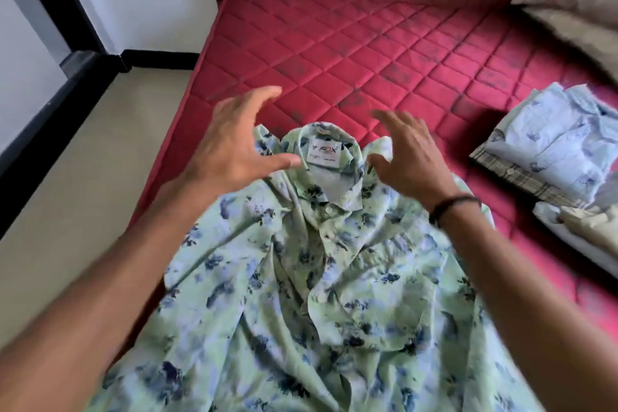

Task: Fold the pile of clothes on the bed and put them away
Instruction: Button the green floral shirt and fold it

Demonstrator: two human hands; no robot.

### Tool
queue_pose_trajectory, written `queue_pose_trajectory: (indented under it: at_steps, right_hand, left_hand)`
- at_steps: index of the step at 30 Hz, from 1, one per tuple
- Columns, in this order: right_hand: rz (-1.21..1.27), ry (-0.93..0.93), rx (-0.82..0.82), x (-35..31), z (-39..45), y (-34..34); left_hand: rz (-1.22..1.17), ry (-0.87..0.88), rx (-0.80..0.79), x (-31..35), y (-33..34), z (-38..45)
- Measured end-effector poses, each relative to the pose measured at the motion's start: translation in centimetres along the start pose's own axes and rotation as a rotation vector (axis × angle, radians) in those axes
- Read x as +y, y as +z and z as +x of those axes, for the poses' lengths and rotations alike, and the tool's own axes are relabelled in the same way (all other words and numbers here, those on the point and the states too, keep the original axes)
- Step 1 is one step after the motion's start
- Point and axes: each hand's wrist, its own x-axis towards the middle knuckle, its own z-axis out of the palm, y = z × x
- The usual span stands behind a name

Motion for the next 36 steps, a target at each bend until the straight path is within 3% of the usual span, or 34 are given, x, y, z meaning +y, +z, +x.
queue_pose_trajectory:
  at_steps: [2, 4, 5, 10, 16, 18, 20, 22, 25, 28, 31, 33, 36]
  right_hand:
    - [-0.132, -0.03, -0.34, 2.4, 3.7, 0.0]
    - [-0.165, -0.024, -0.464, 3.4, 5.2, -0.5]
    - [-0.149, -0.024, -0.448, 4.1, 5.4, -0.9]
    - [0.084, 0.075, -0.188, 4.0, 4.9, -9.1]
    - [0.046, -0.071, 0.128, -3.3, 2.9, -24.6]
    - [-0.002, -0.214, 0.246, -7.0, 1.2, -30.2]
    - [-0.077, -0.417, 0.334, -10.7, -0.9, -35.2]
    - [-0.221, -0.577, 0.38, -14.3, -3.4, -39.7]
    - [-0.48, -0.619, 0.442, -17.2, -6.6, -45.7]
    - [-0.549, -0.565, 0.496, -16.5, -10.5, -50.9]
    - [-0.789, -0.585, 0.432, -13.8, -13.6, -51.7]
    - [-0.641, -0.537, 0.388, -12.6, -14.3, -52.0]
    - [-0.083, -0.482, 0.518, -12.8, -14.5, -55.5]
  left_hand:
    - [-0.007, -0.04, -0.319, -1.8, -0.1, 3.3]
    - [0.041, -0.127, -0.529, -3.3, -0.4, 4.8]
    - [0.084, -0.131, -0.561, -4.0, -0.7, 5.2]
    - [0.203, -0.115, -0.42, -5.0, -7.4, 6.4]
    - [0.519, -0.073, -0.441, 2.7, -21.0, 4.9]
    - [0.305, -0.112, -0.615, 6.4, -24.3, 1.9]
    - [0.008, -0.096, -0.659, 10.1, -25.0, -1.6]
    - [-0.105, -0.044, -0.396, 12.6, -23.8, -4.4]
    - [0.018, 0.014, 0.149, 15.5, -23.7, -6.8]
    - [-0.031, 0.039, 0.473, 16.4, -27.4, -8.3]
    - [-0.01, 0.085, 0.764, 18.9, -34.1, -8.0]
    - [-0.016, 0.167, 0.896, 23.2, -38.9, -8.0]
    - [0.137, 0.277, 1.042, 29.4, -44.1, -8.2]
